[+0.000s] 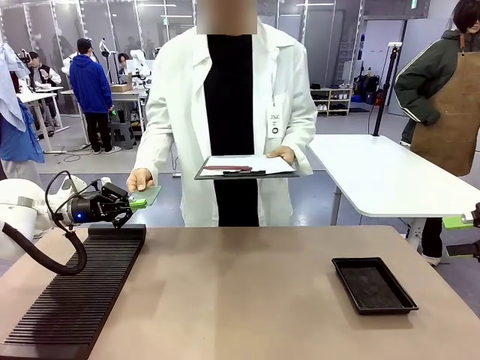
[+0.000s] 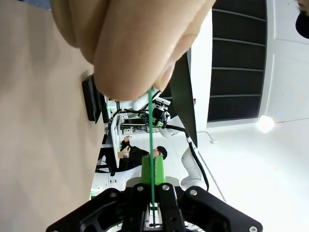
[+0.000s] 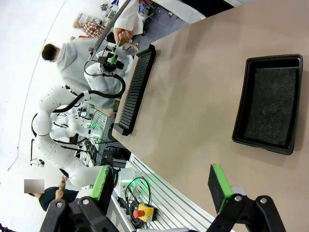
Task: Inspect the PCB.
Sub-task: Release the Blank PCB you were holding.
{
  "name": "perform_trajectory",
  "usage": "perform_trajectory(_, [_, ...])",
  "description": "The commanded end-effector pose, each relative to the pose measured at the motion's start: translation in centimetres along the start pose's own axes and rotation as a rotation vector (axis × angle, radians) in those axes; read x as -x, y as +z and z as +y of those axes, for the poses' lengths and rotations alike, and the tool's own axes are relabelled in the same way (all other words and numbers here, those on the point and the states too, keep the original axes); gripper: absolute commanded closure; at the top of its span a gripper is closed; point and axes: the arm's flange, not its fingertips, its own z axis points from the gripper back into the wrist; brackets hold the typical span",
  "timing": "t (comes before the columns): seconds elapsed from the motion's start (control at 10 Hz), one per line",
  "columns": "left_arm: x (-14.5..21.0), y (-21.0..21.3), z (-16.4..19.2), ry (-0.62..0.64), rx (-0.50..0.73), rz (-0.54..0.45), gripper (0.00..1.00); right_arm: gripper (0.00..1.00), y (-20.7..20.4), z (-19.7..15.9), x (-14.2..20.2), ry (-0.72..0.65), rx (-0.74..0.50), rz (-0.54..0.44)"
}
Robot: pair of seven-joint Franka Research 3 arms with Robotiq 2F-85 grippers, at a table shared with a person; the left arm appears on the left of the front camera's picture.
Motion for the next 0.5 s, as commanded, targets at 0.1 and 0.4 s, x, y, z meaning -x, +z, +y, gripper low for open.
perform_trajectory(0.1, [0.16, -0.09, 0.01, 0.003, 0.006, 0.005, 0.97, 0.0, 0.05, -0.03, -0.17, 0.021, -0.015, -0.013])
perform_trajectory(0.4, [0.16, -0.09, 0.01, 0.003, 0.006, 0.005, 0.97, 0.0, 0.05, -0.03, -0.17, 0.021, -0.015, -0.013])
